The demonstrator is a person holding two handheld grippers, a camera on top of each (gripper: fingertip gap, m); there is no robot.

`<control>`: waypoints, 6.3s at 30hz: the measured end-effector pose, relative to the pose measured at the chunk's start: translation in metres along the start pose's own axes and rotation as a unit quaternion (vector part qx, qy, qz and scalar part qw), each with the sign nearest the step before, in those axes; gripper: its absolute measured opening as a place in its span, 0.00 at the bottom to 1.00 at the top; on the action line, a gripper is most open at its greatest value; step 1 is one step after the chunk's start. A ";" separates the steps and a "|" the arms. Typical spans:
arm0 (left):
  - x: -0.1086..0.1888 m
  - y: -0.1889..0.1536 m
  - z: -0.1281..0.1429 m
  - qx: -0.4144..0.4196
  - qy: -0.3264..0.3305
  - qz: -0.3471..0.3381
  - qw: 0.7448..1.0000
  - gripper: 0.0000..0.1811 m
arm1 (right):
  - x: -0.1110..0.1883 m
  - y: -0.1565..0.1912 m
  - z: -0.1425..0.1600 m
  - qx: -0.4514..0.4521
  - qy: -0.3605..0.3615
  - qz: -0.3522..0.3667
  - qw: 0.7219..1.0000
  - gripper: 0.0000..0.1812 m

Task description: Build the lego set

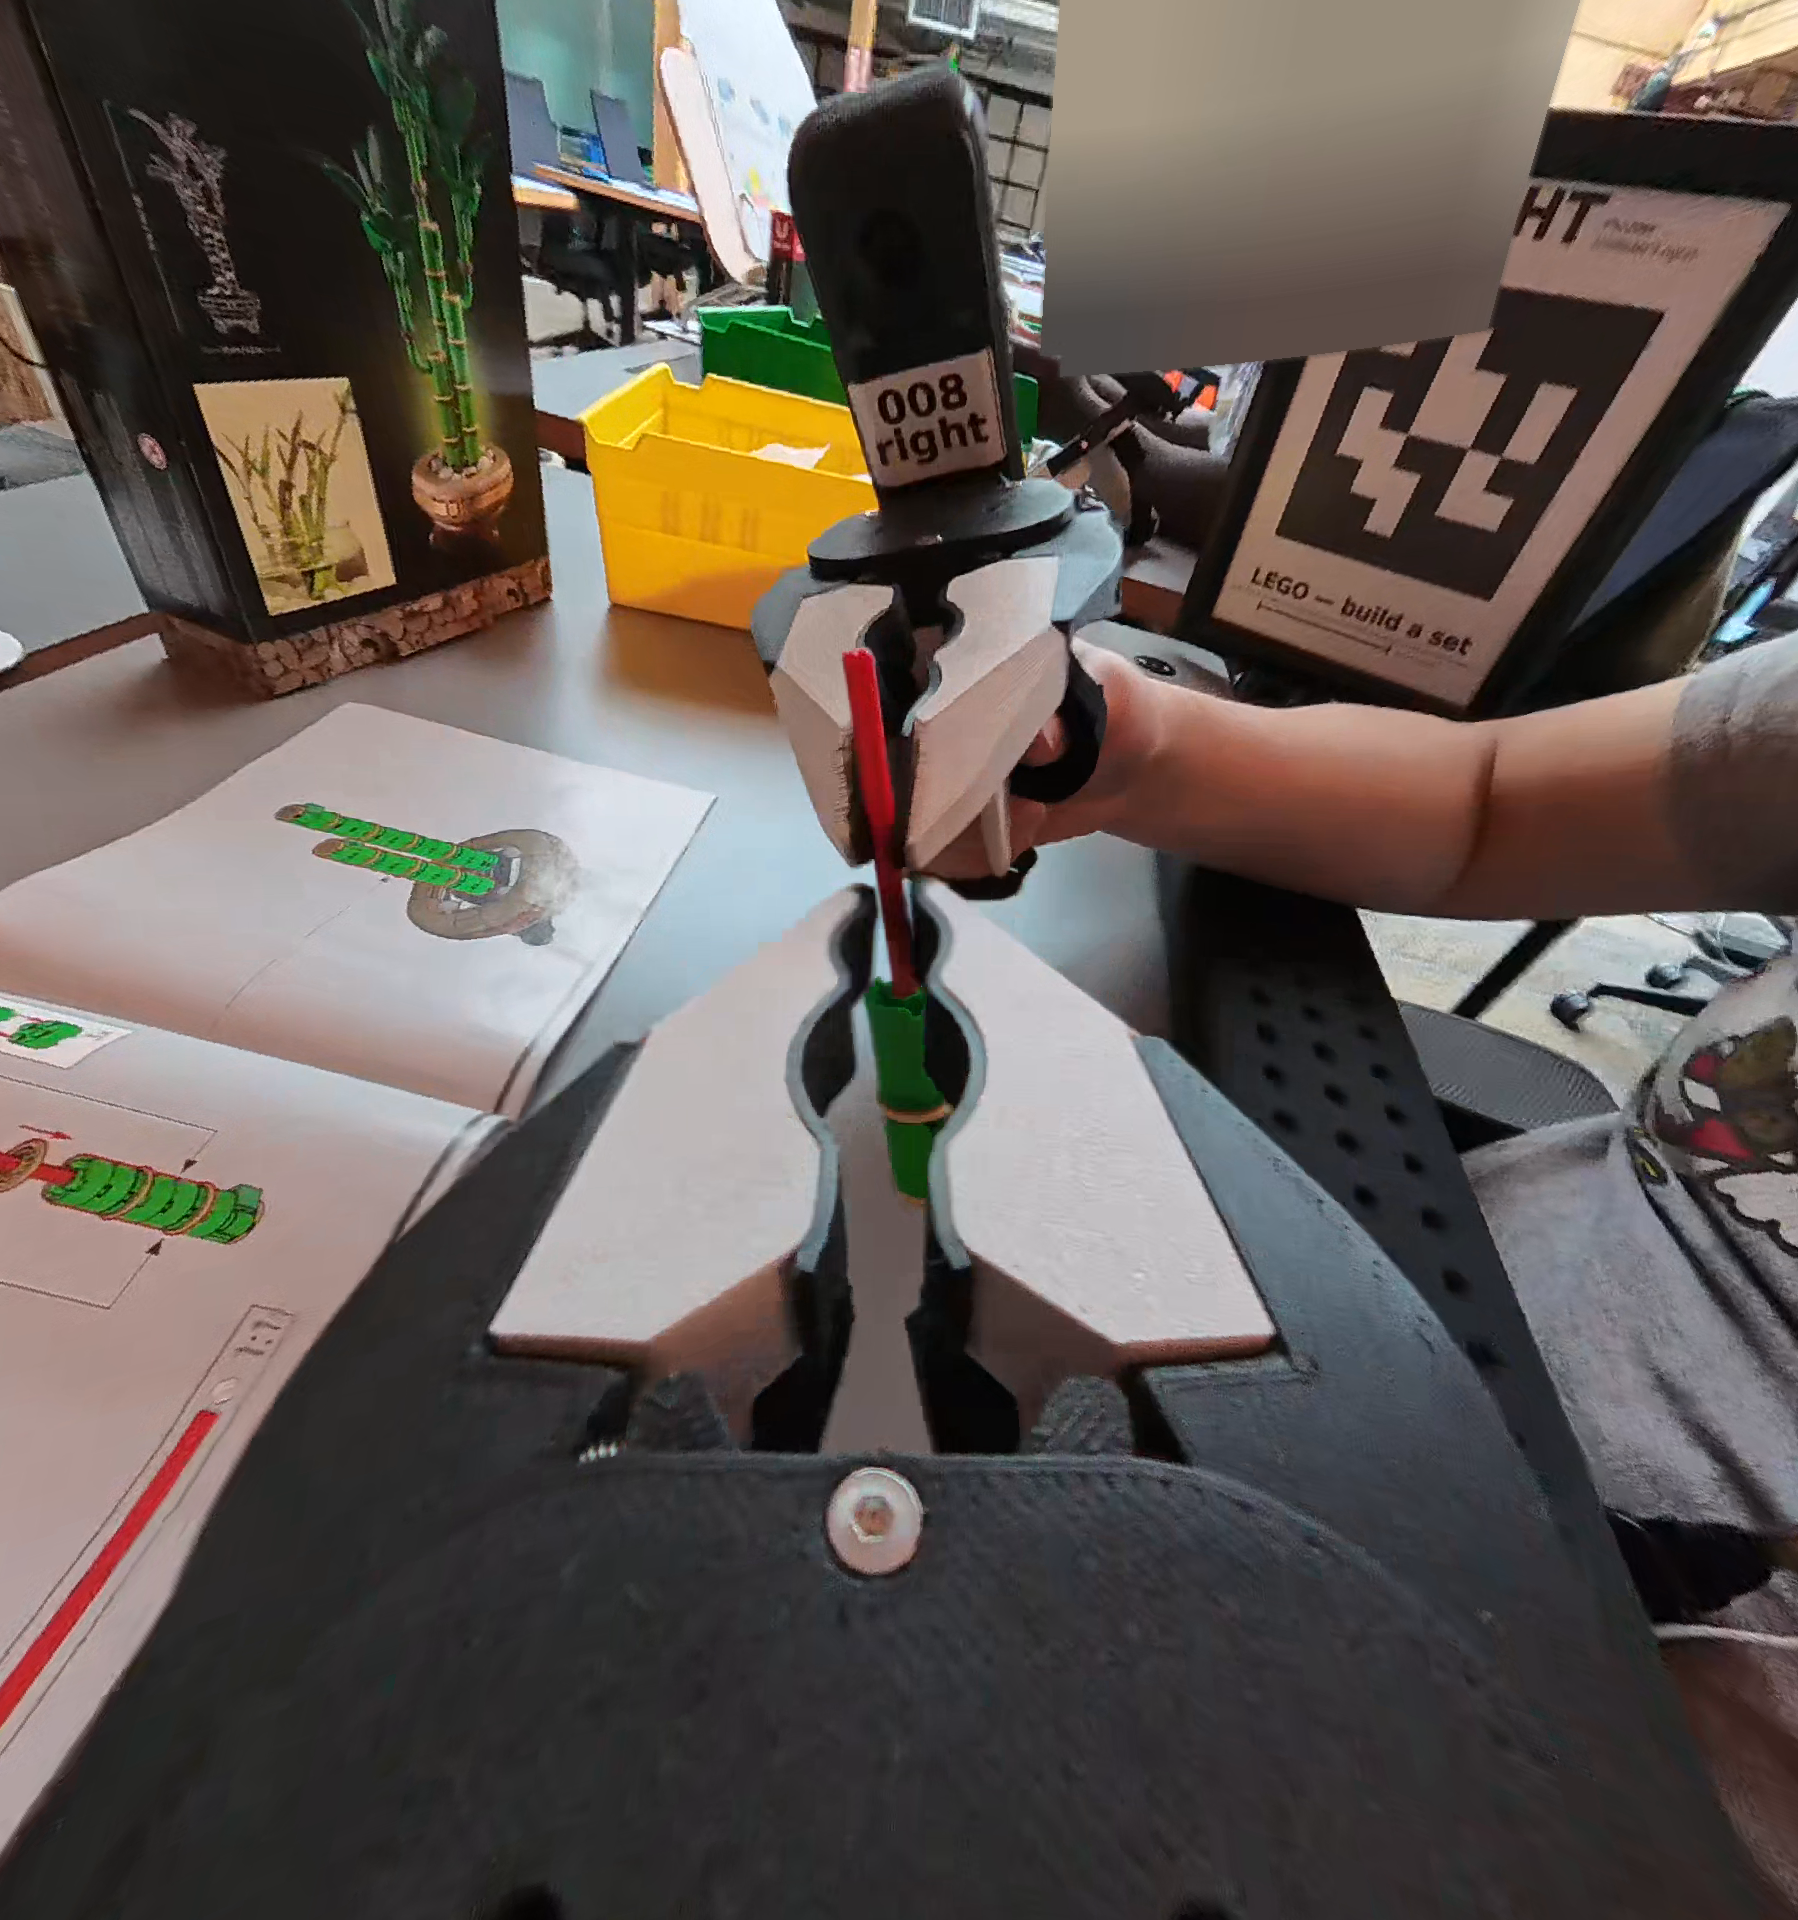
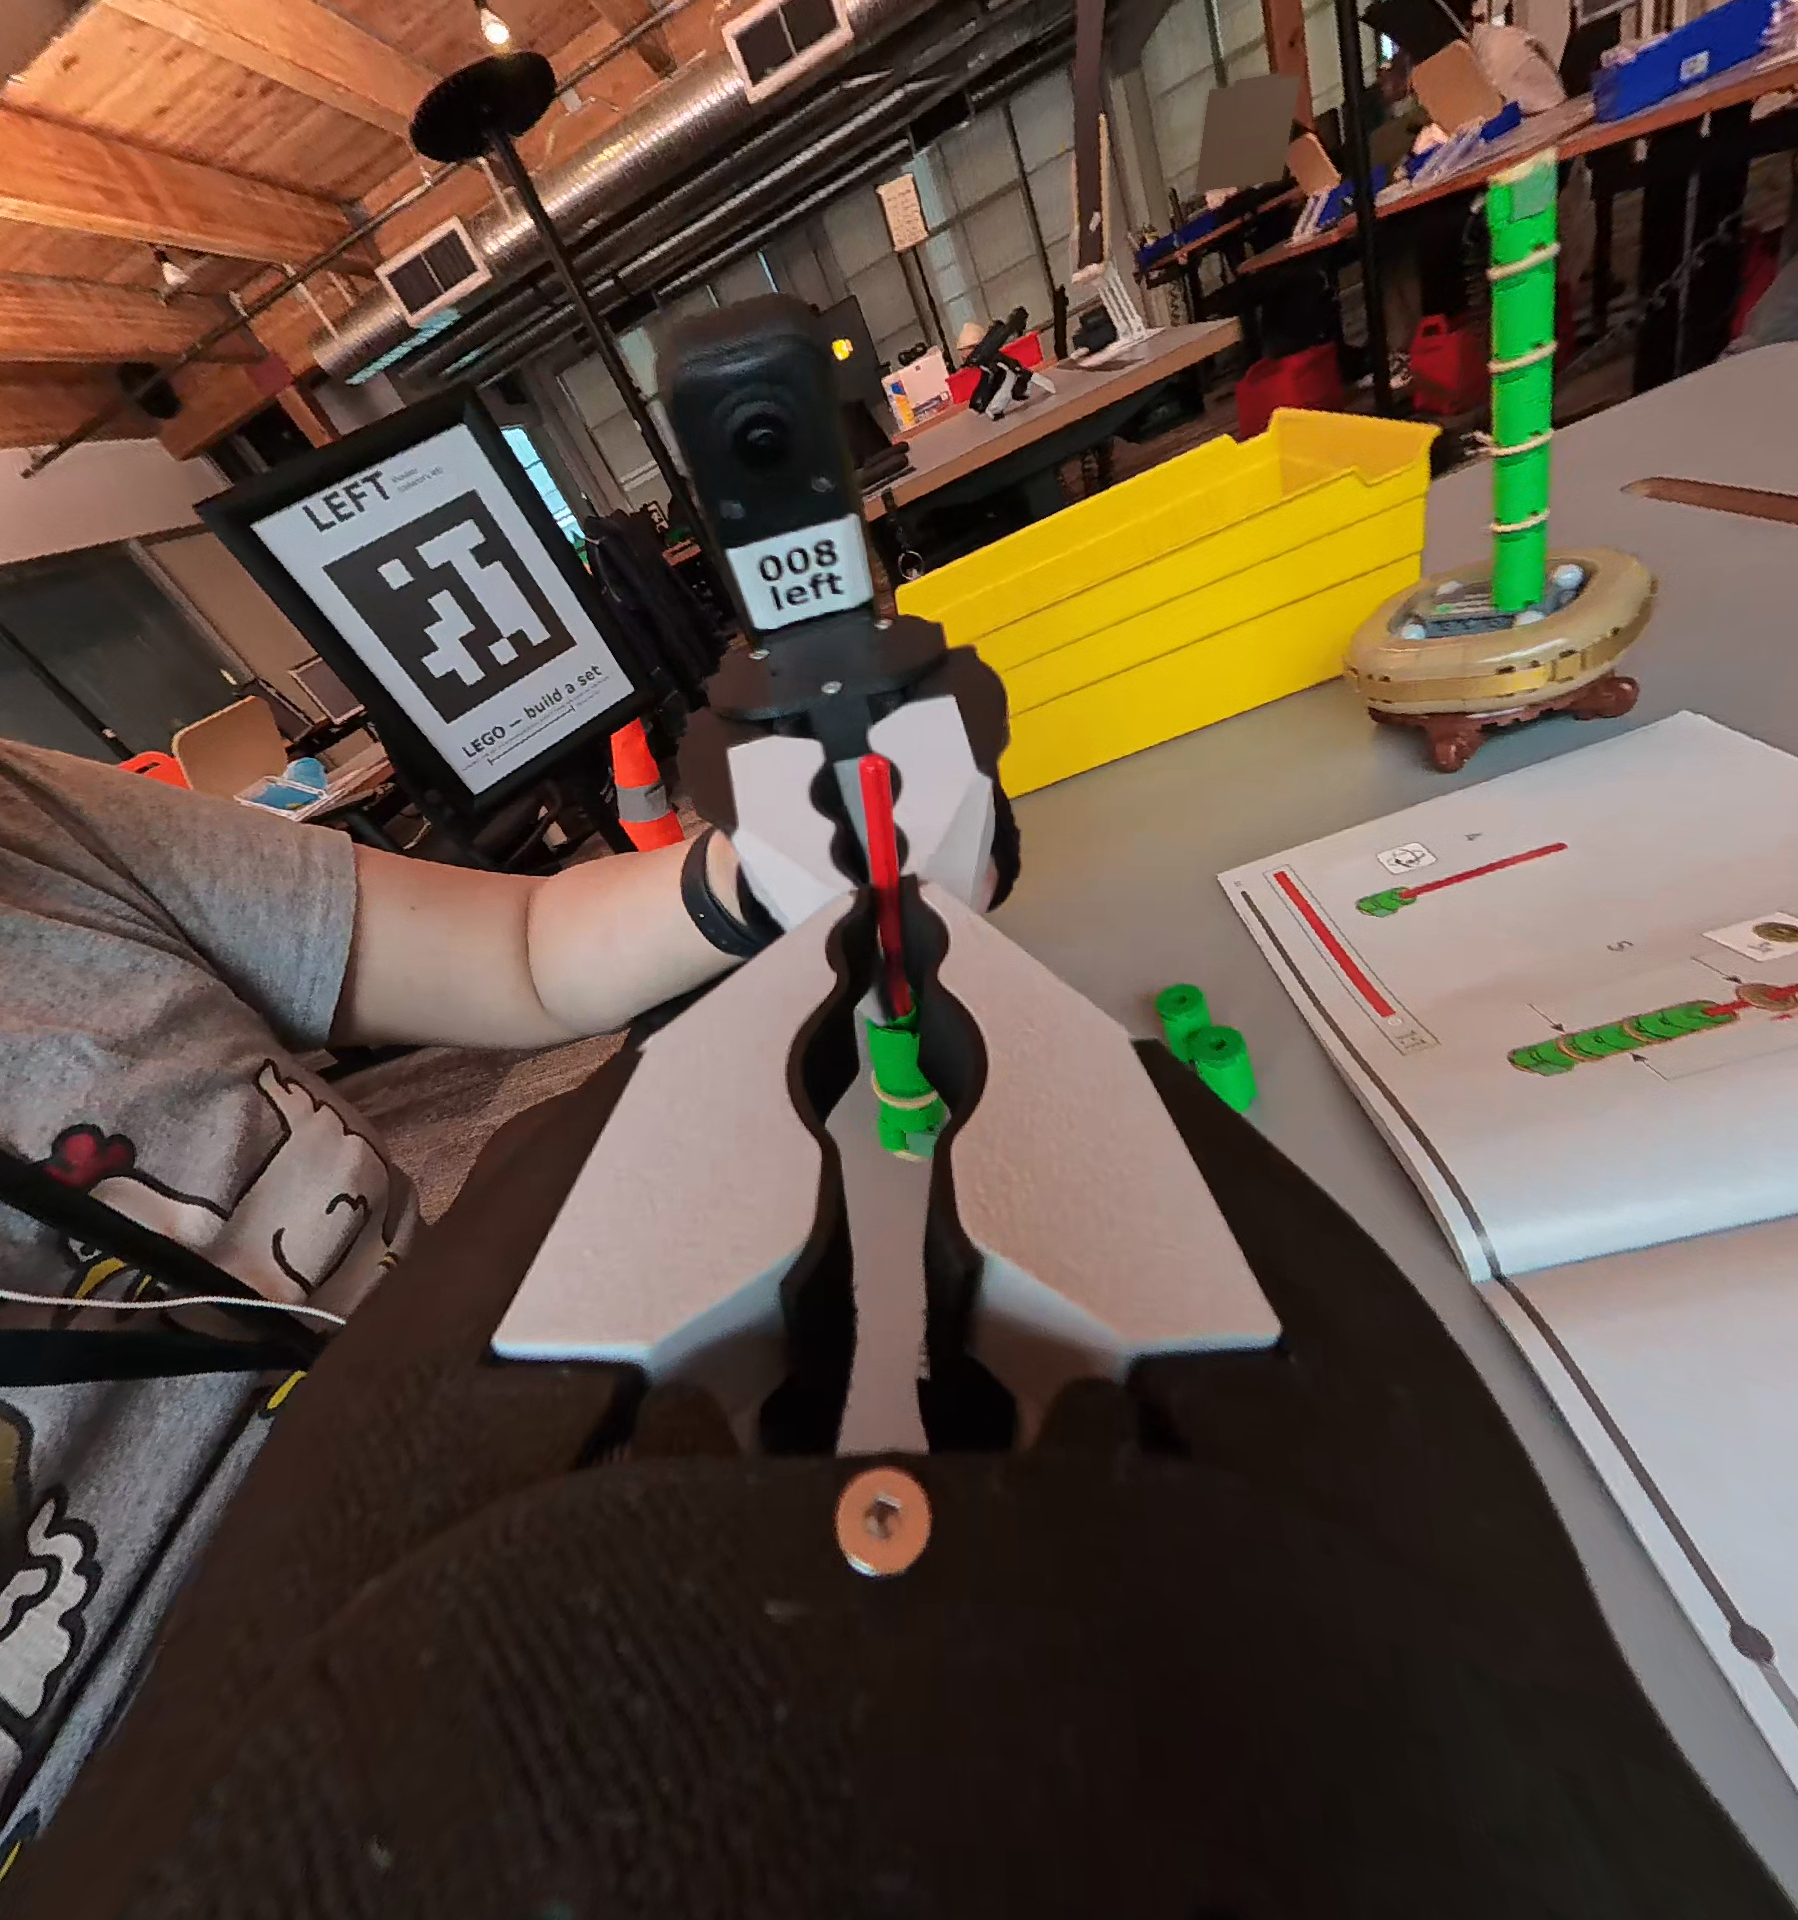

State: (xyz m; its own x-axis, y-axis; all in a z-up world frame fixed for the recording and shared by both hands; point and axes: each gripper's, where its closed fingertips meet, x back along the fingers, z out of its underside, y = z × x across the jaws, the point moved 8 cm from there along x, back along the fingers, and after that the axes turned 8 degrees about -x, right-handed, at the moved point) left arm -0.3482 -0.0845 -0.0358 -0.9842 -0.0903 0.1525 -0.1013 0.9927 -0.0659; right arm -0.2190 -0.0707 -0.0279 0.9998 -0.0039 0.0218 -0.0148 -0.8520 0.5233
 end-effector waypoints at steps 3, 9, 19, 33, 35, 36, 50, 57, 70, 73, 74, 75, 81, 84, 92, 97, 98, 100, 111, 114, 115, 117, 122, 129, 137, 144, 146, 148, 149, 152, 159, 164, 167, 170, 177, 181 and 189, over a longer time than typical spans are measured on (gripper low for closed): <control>0.005 0.001 -0.005 0.001 -0.015 0.006 1.000 0.01 | 0.012 0.008 -0.015 0.057 -0.027 0.014 0.998 0.13; 0.048 0.018 -0.019 -0.032 -0.017 -0.086 0.996 0.01 | 0.153 0.038 -0.038 0.260 0.047 0.254 0.930 0.08; 0.065 0.025 -0.015 -0.091 0.055 -0.141 0.984 0.01 | 0.201 -0.022 0.072 0.101 0.336 0.367 0.862 0.16; 0.057 0.024 -0.009 -0.095 0.071 -0.133 0.984 0.01 | 0.191 -0.018 0.053 0.127 0.320 0.365 0.865 0.09; 0.050 0.021 -0.007 -0.101 0.065 -0.125 0.985 0.01 | 0.162 0.004 0.010 0.217 0.255 0.345 0.877 0.09; 0.045 0.020 -0.006 -0.108 0.064 -0.124 0.984 0.01 | 0.138 0.021 -0.014 0.266 0.200 0.311 0.890 0.09; 0.027 -0.001 -0.008 -0.162 0.047 -0.094 0.981 0.01 | -0.019 0.046 -0.058 0.344 0.226 0.097 0.906 0.09; 0.025 -0.007 -0.008 -0.191 0.054 -0.087 0.976 0.01 | -0.015 0.045 -0.055 0.320 0.232 0.074 0.916 0.09; 0.021 -0.010 -0.008 -0.170 0.049 -0.058 0.983 0.01 | -0.014 0.037 -0.055 0.300 0.236 0.068 0.922 0.16; 0.024 -0.009 -0.011 -0.156 0.030 -0.052 0.986 0.01 | -0.013 0.035 -0.054 0.280 0.217 0.034 0.934 0.10; 0.025 -0.009 -0.012 -0.150 0.024 -0.050 0.987 0.01 | -0.014 0.034 -0.054 0.275 0.213 0.025 0.937 0.10; 0.025 -0.009 -0.013 -0.144 0.017 -0.050 0.988 0.01 | -0.015 0.033 -0.053 0.271 0.211 0.019 0.939 0.09; 0.028 -0.008 -0.015 -0.129 0.006 -0.043 0.991 0.01 | -0.026 0.030 -0.048 0.253 0.186 -0.016 0.949 0.02; 0.030 -0.007 -0.016 -0.128 -0.013 -0.046 0.991 0.01 | -0.025 0.031 -0.052 0.259 0.168 -0.014 0.951 0.02; 0.067 0.014 -0.034 -0.103 -0.112 -0.165 0.975 0.33 | 0.034 -0.012 -0.075 0.100 0.132 0.088 0.982 0.01; 0.064 0.031 -0.019 -0.056 -0.062 -0.182 0.980 0.27 | 0.058 -0.033 -0.075 0.061 0.118 0.170 0.976 0.01; 0.063 0.032 -0.017 -0.052 -0.054 -0.183 0.980 0.26 | 0.060 -0.035 -0.076 0.055 0.119 0.178 0.975 0.02; 0.061 0.034 -0.013 -0.047 -0.034 -0.185 0.981 0.23 | 0.062 -0.038 -0.077 0.036 0.121 0.186 0.974 0.02; 0.053 0.040 0.002 -0.042 0.032 -0.186 0.981 0.20 | 0.065 -0.056 -0.074 -0.002 0.148 0.204 0.968 0.01; 0.050 0.039 0.004 -0.037 0.037 -0.180 0.982 0.20 | 0.067 -0.059 -0.074 -0.004 0.151 0.207 0.967 0.01; 0.049 0.039 0.004 -0.039 0.038 -0.178 0.983 0.20 | 0.068 -0.060 -0.074 -0.005 0.150 0.206 0.967 0.01; 0.047 0.038 0.005 -0.043 0.045 -0.176 0.982 0.20 | 0.069 -0.061 -0.074 -0.009 0.148 0.206 0.967 0.01; 0.043 0.040 0.011 -0.045 0.065 -0.173 0.982 0.20 | 0.070 -0.061 -0.074 -0.017 0.152 0.199 0.968 0.01; 0.045 0.043 0.014 -0.039 0.072 -0.177 0.981 0.19 | 0.068 -0.056 -0.075 -0.020 0.158 0.188 0.969 0.01; 0.056 0.050 0.012 -0.030 0.059 -0.193 0.979 0.18 | 0.064 -0.046 -0.080 -0.001 0.167 0.188 0.968 0.01; 0.059 0.051 0.010 -0.023 0.050 -0.197 0.979 0.17 | 0.053 -0.045 -0.074 -0.006 0.181 0.171 0.968 0.01; 0.059 0.051 0.011 -0.023 0.053 -0.197 0.979 0.17 | 0.049 -0.046 -0.072 -0.008 0.187 0.169 0.968 0.02; 0.058 0.051 0.011 -0.024 0.054 -0.198 0.978 0.17 | 0.045 -0.046 -0.069 -0.009 0.194 0.168 0.966 0.02; 0.059 0.051 0.011 -0.025 0.055 -0.198 0.978 0.16 | 0.043 -0.046 -0.068 -0.010 0.198 0.166 0.966 0.02; 0.059 0.051 0.010 -0.025 0.054 -0.200 0.978 0.16 | 0.036 -0.046 -0.064 -0.009 0.207 0.157 0.966 0.02; 0.061 0.052 0.010 -0.021 0.054 -0.203 0.977 0.15 | 0.030 -0.047 -0.059 -0.009 0.220 0.152 0.964 0.01; 0.059 0.051 0.011 -0.022 0.057 -0.201 0.978 0.15 | 0.029 -0.046 -0.058 -0.009 0.219 0.143 0.965 0.02; 0.058 0.050 0.011 -0.026 0.062 -0.199 0.978 0.15 | 0.028 -0.046 -0.058 -0.009 0.219 0.135 0.966 0.01; 0.058 0.050 0.011 -0.030 0.064 -0.202 0.977 0.15 | 0.028 -0.047 -0.057 -0.010 0.221 0.139 0.965 0.01; 0.058 0.049 0.011 -0.035 0.068 -0.202 0.976 0.15 | 0.029 -0.050 -0.056 -0.022 0.216 0.145 0.965 0.02; 0.056 0.049 0.012 -0.036 0.073 -0.201 0.976 0.15 | 0.028 -0.050 -0.055 -0.023 0.220 0.143 0.965 0.02; 0.049 0.047 0.017 -0.048 0.099 -0.197 0.974 0.15 | 0.028 -0.049 -0.054 -0.027 0.220 0.140 0.965 0.02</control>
State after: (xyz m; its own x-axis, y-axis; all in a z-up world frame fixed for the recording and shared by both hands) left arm -0.4034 -0.0432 -0.0485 -0.8230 -0.4584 0.3354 -0.4426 0.8877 0.1272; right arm -0.1915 -0.0006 -0.0074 0.8524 0.0028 0.5228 -0.2960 -0.8217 0.4870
